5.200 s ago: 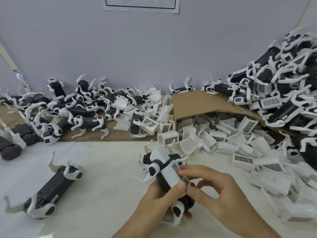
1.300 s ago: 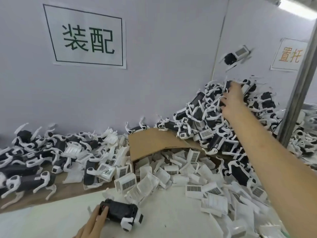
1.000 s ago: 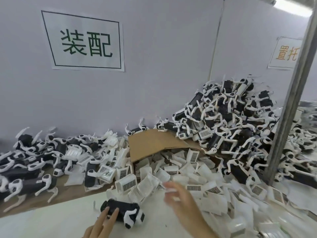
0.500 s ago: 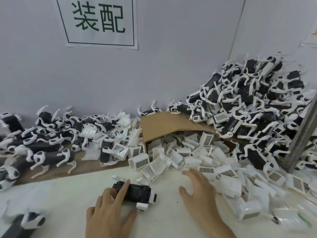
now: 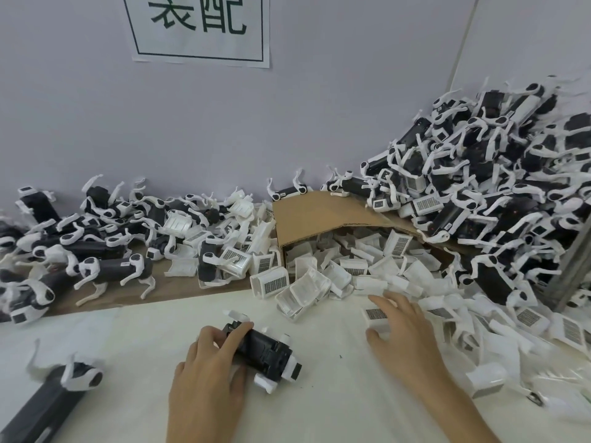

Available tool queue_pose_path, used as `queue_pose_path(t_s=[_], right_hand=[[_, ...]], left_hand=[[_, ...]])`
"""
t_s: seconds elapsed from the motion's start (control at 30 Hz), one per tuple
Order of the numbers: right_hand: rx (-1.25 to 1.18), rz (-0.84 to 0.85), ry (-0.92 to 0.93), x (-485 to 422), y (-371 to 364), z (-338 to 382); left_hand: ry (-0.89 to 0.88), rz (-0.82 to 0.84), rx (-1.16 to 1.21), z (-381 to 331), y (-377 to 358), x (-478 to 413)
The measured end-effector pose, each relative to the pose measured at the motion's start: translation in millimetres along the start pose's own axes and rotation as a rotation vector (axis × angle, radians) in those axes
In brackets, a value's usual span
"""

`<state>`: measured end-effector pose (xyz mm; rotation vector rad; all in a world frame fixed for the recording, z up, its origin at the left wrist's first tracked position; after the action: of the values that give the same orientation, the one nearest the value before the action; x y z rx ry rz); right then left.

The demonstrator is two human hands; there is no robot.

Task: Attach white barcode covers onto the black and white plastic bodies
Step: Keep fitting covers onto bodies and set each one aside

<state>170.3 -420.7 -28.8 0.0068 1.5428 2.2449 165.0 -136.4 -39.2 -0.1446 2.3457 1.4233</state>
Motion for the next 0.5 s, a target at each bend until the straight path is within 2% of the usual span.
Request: queue_pose_path(t_s=[0.1, 0.17, 0.2, 0.27, 0.33, 0.37, 0.43, 0.5], right_hand=[[0.161, 0.005, 0.019, 0.8, -3.1, 1.5], [0.099, -0.027, 0.052, 1.8, -0.9, 4.3], [-0.026, -0.063, 0.068, 2.6, 2.8, 6.6], [-0.521, -0.064, 0.022, 2.4, 12.2, 8.7], [-1.057, 0.131, -0.050, 5.1, 17.7, 15.8], [-1.215, 0.249, -0.062, 7.7, 17.9, 20.2], [-1.351, 0.390, -0.073, 13.1, 17.6, 27.9], [-1.402, 0.459, -0.091, 17.7, 14.5, 34.7]], left_hand=[[0.047, -0.009, 0.094, 0.8, 1.4, 1.5], [0.070, -0.066, 0.233, 0.2, 2.3, 1.9], [0.071, -0.119, 0.317, -1.2, 3.5, 1.5], [0.104, -0.191, 0.561, -4.1, 4.4, 0.0], [0.175, -0.193, 0.834, -6.1, 0.8, 0.4], [0.214, -0.192, 0.940, -7.4, 0.1, 1.5], [0.255, -0.178, 1.107, -13.9, 1.7, 4.7], [0.249, -0.152, 1.205, -22.3, 5.3, 7.2]])
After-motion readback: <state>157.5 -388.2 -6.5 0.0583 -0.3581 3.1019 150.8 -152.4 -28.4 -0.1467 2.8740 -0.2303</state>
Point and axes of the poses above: each hand's wrist, its own x-axis away from the middle knuckle, its own y-axis out of the back of the hand, z = x × y, the point moved 4 cm from there along -x, towards the middle knuckle, and after that the axes turned 5 degrees about -y, right-handed, at the moved point
